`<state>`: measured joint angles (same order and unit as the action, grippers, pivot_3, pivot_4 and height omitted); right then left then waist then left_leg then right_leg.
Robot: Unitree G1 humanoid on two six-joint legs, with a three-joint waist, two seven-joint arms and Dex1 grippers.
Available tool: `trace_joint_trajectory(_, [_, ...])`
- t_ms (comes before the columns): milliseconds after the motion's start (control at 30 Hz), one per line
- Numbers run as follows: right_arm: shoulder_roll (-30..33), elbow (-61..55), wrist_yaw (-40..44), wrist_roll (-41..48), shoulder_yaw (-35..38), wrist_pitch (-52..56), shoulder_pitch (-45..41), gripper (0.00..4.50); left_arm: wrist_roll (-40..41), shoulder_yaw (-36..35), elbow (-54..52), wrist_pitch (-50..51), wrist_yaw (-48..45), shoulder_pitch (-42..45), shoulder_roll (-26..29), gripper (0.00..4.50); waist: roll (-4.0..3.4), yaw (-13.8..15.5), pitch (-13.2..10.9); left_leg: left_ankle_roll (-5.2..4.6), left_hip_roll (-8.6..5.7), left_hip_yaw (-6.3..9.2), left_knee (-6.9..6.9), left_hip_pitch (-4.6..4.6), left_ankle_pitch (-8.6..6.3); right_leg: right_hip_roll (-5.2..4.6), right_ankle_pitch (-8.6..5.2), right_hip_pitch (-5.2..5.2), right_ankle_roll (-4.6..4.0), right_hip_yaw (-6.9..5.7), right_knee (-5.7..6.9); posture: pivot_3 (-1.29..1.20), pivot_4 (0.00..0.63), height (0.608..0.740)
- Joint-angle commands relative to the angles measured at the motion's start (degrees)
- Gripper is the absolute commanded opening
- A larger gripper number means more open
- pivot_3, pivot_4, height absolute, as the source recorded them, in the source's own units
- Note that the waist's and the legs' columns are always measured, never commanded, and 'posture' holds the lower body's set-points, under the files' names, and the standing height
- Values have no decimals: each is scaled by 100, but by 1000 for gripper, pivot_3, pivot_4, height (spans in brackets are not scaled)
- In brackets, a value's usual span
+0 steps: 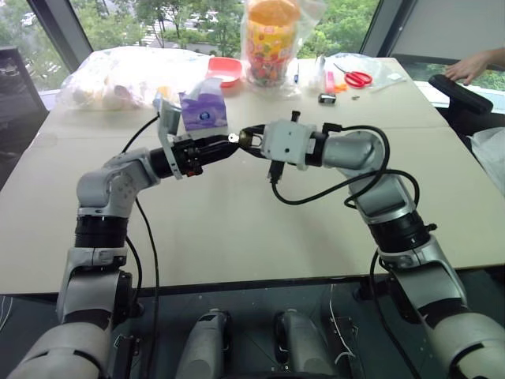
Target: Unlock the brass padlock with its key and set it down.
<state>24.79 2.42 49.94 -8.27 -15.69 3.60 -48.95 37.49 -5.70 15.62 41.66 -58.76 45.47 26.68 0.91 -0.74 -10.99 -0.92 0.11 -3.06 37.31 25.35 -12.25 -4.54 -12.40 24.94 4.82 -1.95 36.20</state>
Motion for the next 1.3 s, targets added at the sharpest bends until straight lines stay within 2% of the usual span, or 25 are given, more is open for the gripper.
trace_joint_trajectory(33, [26, -265, -34, 28, 30, 9, -18, 711, 32, -83, -38, -106, -79, 172, -22, 1093, 0, 2, 0, 0, 0, 0, 0, 0, 0, 0, 0, 0, 0, 0, 0, 0, 150, 740])
trace_joint_trajectory(100, [19, -276, -37, 16, 23, 29, -13, 711, 20, -78, -26, -102, -120, 171, -24, 247, 0, 2, 0, 0, 0, 0, 1, 0, 0, 0, 0, 0, 0, 0, 0, 0, 150, 740])
trace_joint_trajectory(133, [19, -281, -37, 6, 20, 38, -8, 711, 12, -78, -21, -104, -123, 171, -27, 52, 0, 1, 0, 0, 0, 0, 1, 0, 0, 0, 0, 0, 0, 0, 0, 0, 150, 740])
trace_joint_trajectory(333, [36, -312, -2, 2, 7, 67, 15, 711, -327, 154, -46, -371, -196, 127, 66, 52, 0, 3, 0, 0, 0, 0, 1, 0, 0, 0, 0, 0, 0, 0, 0, 0, 150, 740])
trace_joint_trajectory(500, [64, -352, 68, 78, 5, 190, 0, 711, -1726, 1114, -167, -2029, -423, -74, 396, 52, 0, 8, 0, 0, -1, -1, -1, 0, 0, -1, -1, -1, -2, 0, -2, 0, 150, 740])
trace_joint_trajectory(667, [75, -385, 134, 122, 9, 286, -12, 711, -2185, 1411, -213, -3152, -722, -137, 434, 52, 0, 6, 0, 0, 0, -2, -2, 0, 0, -2, -1, 1, -4, 1, -4, 0, 150, 740])
trace_joint_trajectory(800, [91, -407, 152, 107, 8, 279, 2, 711, -2057, 1250, -136, -2856, -690, -64, 359, 52, 0, 10, 0, 0, 1, -2, -2, 1, 0, -2, -1, 1, -3, 0, -3, 0, 150, 740])
trace_joint_trajectory(900, [128, -420, 108, 14, -21, 182, 5, 711, -1151, 688, 32, -1250, -640, 200, 324, 52, 0, 11, 0, -2, 0, -2, 2, 2, 0, -1, -1, 0, -1, 0, -3, 0, 150, 740])
trace_joint_trajectory(967, [146, -430, 68, -33, -36, 126, 10, 711, -587, 337, 141, -428, -712, 316, 368, 601, 1, -3, 0, -3, 0, -1, 6, 3, 0, 0, -1, 0, 1, 0, 0, 0, 150, 740])
trace_joint_trajectory(1100, [157, -425, 29, -38, -50, 95, 19, 711, -458, 135, 106, -54, -391, 371, 299, 2145, 1, -13, 0, -3, 1, 3, 4, 1, -1, 1, -4, 0, 8, -1, 3, 0, 150, 740])
trace_joint_trajectory(1300, [129, -367, -42, -62, -75, 52, -9, 711, -437, 255, -84, 25, -498, 284, 237, 2145, 1, 13, 0, -3, -1, 3, 7, 2, -1, 1, -4, -3, 7, -1, 3, 0, 150, 740])
